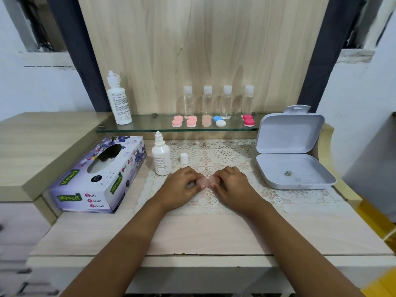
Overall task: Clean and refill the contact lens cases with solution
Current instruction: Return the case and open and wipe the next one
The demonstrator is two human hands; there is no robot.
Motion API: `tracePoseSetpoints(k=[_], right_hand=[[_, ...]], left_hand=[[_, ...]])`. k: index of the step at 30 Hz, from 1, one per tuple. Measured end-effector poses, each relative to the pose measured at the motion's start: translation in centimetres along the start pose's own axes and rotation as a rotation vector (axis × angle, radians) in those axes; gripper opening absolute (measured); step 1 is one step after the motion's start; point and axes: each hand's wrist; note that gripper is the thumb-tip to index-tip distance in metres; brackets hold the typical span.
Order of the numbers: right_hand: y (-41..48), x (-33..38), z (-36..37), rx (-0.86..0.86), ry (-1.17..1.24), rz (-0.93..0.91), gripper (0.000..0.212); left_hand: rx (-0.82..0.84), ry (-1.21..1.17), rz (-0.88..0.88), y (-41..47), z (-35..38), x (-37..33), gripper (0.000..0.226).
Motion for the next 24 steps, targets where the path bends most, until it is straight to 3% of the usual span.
tracePoseSetpoints(k=[11, 16, 24], right_hand=[[-0.16, 0.36, -0.27, 0.044, -0.019, 0.011, 0.035], [-0.19, 0.44, -0.34, 0.042, -0.005, 0.018, 0.053], [-0.18, 0.22, -0.19, 0.03, 0.021, 0.02, 0.028]], left_hand=[[-0.057, 0.012, -0.014, -0.27, 0.34, -0.19, 0.035], [-0.093, -0.021, -0.034, -0.24, 0.22, -0.54, 0.032], [-0.066, -0.025, -0.069, -0.31, 0.09, -0.68, 0.029]])
Point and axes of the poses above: each hand's wrist, its own y-axis towards the middle knuckle, its own z-axis out of the palm, x = y × z
